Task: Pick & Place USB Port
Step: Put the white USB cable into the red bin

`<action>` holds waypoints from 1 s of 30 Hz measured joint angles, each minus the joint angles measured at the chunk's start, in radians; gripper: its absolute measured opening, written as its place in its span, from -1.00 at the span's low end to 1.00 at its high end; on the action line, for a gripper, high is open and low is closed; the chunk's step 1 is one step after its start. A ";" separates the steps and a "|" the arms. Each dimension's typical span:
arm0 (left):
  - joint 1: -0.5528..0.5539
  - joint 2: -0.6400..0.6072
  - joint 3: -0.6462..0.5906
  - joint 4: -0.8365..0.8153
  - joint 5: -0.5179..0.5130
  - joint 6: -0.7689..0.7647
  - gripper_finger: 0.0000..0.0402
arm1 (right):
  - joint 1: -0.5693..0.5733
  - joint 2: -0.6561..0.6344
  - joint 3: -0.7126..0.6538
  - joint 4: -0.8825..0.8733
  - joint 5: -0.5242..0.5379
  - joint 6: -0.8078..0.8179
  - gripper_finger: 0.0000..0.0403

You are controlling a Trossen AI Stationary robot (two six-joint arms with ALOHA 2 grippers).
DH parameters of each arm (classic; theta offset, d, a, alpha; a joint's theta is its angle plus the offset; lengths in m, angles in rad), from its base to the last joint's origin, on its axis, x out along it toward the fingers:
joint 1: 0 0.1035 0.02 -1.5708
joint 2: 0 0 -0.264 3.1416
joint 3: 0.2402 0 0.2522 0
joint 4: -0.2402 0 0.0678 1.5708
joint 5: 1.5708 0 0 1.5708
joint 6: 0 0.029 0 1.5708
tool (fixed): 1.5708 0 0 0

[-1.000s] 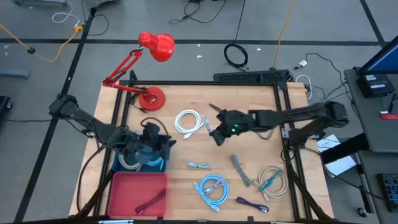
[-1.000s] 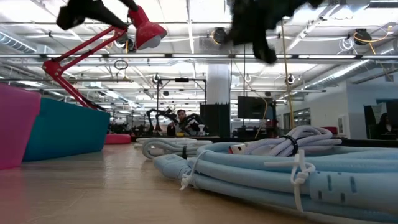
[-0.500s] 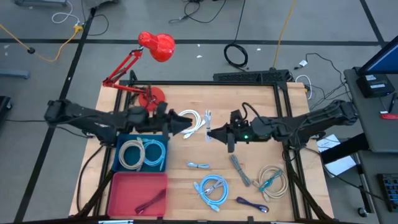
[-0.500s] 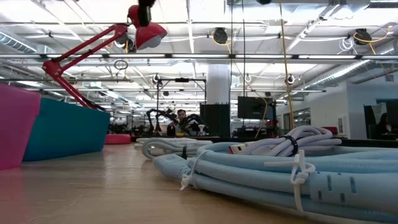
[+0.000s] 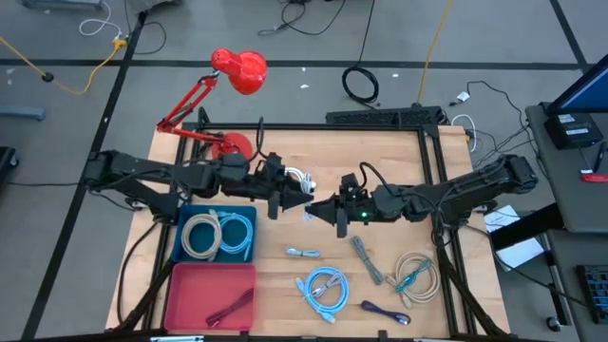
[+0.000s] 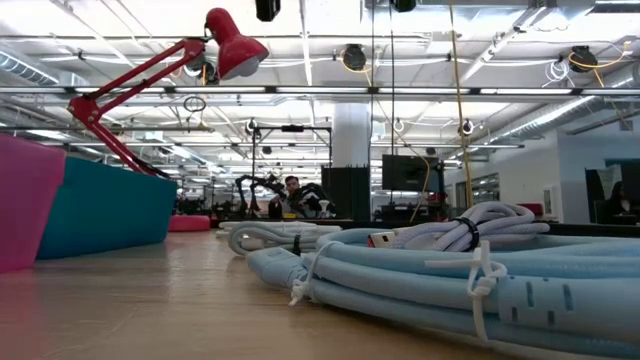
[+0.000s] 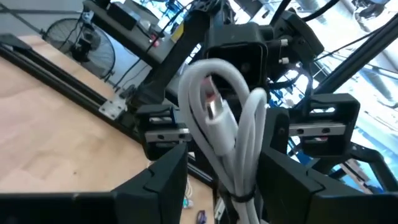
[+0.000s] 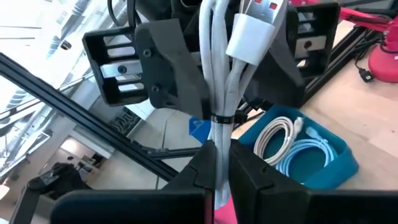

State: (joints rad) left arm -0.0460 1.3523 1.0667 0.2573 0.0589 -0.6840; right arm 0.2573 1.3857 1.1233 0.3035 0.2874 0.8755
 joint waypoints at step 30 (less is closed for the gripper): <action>-0.578 -0.202 0.004 -0.949 -0.127 -0.584 -0.86 | 0.016 -0.172 -0.001 0.463 -0.618 -0.050 -0.23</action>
State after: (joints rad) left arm -0.6242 1.1501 1.0703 -0.6918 -0.0677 -1.2676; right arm 0.2732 1.2139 1.1221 0.7667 -0.3303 0.8258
